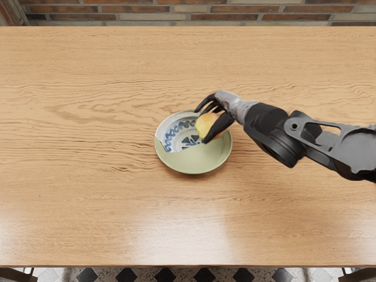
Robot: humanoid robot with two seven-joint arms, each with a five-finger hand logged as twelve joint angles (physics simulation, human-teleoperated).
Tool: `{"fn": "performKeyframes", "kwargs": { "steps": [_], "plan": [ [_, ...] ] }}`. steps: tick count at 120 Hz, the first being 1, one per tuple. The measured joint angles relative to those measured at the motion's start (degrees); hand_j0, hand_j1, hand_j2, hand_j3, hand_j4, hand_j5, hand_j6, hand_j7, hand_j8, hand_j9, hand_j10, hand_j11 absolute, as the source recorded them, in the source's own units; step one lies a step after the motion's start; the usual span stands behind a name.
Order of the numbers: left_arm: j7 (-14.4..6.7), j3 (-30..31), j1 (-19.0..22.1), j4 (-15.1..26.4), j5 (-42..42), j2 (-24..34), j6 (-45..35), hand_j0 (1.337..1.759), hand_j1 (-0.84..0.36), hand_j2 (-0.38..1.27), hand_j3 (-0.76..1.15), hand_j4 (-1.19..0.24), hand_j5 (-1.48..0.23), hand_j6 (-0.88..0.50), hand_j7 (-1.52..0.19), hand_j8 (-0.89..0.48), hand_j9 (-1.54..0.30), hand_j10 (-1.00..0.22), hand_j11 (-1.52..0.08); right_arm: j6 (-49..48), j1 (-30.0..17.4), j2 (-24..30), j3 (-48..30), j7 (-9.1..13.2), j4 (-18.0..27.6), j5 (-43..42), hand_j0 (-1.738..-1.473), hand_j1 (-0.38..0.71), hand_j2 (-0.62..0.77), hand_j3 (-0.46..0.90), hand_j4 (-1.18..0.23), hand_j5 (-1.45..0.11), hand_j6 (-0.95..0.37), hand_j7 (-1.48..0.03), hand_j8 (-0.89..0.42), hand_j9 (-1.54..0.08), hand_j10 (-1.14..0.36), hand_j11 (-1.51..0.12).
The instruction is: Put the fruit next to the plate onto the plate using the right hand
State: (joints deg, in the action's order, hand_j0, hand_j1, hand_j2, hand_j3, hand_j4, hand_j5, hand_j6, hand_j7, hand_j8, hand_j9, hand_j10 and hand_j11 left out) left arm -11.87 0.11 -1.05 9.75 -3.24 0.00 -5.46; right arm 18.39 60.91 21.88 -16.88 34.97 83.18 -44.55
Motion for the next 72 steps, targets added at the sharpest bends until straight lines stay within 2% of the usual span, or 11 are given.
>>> {"fn": "performKeyframes", "kwargs": {
  "steps": [20,29,40,56,72],
  "plan": [
    [0.0,-0.1,-0.1,0.0,0.0,0.0,0.0,1.658,0.34,0.00,0.00,-0.01,-0.01,-0.01,-0.01,-0.01,-0.01,-0.01,-0.01,1.0,-0.7,-2.0,0.3,0.0,-0.9,0.0,-1.658,0.21,0.35,0.00,-0.56,-0.73,-0.55,-0.73,-0.42,-0.73,-0.50,-0.73],
    [0.0,-0.1,-0.1,0.0,0.0,0.0,0.0,1.658,0.34,0.00,0.00,-0.01,-0.01,-0.01,-0.01,-0.01,-0.01,-0.01,-0.01,1.2,-0.8,-2.4,0.3,0.0,-1.1,0.0,-1.658,0.18,0.26,0.00,-0.52,-0.67,-0.51,-0.68,-0.40,-0.68,-0.48,-0.68],
    [0.0,-0.1,-0.1,0.0,0.0,0.0,0.0,1.658,0.34,0.00,0.00,-0.01,-0.01,-0.01,-0.01,-0.01,-0.01,-0.01,-0.01,2.3,-0.8,-3.1,0.3,0.0,-1.1,0.0,-1.658,0.06,0.16,0.00,-0.39,-0.50,-0.38,-0.51,-0.31,-0.51,-0.36,-0.51],
    [0.0,0.0,0.3,0.0,0.0,0.0,0.0,1.658,0.34,0.00,0.00,-0.01,-0.01,-0.01,-0.01,-0.01,-0.01,-0.01,-0.01,1.3,-0.4,-2.9,-0.3,0.0,-0.9,0.0,-1.658,-0.14,0.08,0.00,-0.20,-0.26,-0.20,-0.26,-0.16,-0.26,-0.19,-0.26],
    [0.0,0.1,0.4,0.0,0.0,0.0,-0.1,1.658,0.34,0.00,0.00,-0.01,-0.01,-0.01,-0.01,-0.01,-0.01,-0.01,-0.01,-8.1,0.0,1.5,-4.2,0.0,-0.8,3.5,-1.658,-0.24,0.04,0.00,-0.11,-0.14,-0.11,-0.14,-0.09,-0.14,-0.10,-0.14]
  ]
}}
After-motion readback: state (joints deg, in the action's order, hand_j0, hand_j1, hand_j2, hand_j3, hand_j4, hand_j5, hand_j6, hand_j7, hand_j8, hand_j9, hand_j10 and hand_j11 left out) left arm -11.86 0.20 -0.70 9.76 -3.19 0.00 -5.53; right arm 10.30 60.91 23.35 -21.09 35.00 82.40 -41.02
